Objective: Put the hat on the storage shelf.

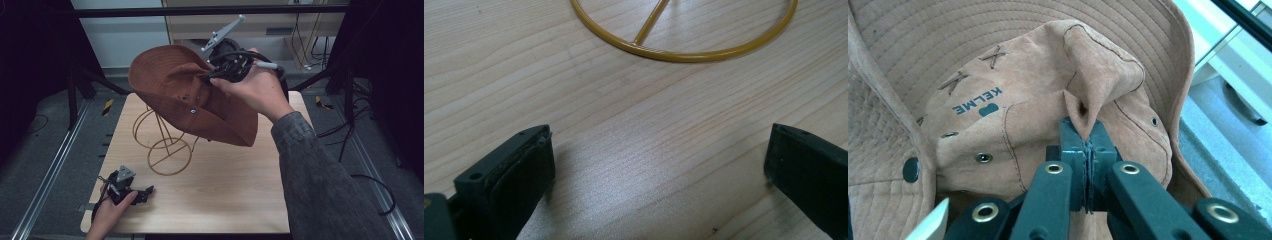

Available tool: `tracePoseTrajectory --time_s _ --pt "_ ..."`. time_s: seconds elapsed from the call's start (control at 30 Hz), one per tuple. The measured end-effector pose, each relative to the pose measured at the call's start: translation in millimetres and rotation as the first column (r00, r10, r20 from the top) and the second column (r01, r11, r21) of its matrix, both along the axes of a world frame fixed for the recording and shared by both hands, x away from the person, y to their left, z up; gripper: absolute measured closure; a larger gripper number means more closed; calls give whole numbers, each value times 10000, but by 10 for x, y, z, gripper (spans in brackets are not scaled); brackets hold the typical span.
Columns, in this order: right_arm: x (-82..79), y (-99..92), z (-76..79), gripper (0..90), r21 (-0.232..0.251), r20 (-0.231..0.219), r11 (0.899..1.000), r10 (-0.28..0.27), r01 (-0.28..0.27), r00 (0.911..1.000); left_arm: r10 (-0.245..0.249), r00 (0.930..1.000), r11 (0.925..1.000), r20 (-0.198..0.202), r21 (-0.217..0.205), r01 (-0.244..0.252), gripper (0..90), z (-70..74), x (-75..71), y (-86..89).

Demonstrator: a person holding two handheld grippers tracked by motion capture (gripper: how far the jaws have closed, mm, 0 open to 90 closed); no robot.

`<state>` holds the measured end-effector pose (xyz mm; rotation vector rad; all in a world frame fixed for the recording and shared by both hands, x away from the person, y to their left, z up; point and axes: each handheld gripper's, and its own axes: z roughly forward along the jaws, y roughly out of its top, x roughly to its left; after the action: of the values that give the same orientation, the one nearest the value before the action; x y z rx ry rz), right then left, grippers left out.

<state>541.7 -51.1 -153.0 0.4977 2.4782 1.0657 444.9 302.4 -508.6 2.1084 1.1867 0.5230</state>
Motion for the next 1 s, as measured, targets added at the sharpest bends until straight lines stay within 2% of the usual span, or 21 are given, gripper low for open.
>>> tracePoseTrajectory --time_s 0.6,1.0 --pt "51 241 105 893 342 308 9994 -17 6 9995 8 10000 10000 5 -9 -8 0 0 0 -1" --pt "37 484 161 893 411 401 9984 364 -380 9985 44 10000 10000 17 -20 -44 0 -1 -1 -3"
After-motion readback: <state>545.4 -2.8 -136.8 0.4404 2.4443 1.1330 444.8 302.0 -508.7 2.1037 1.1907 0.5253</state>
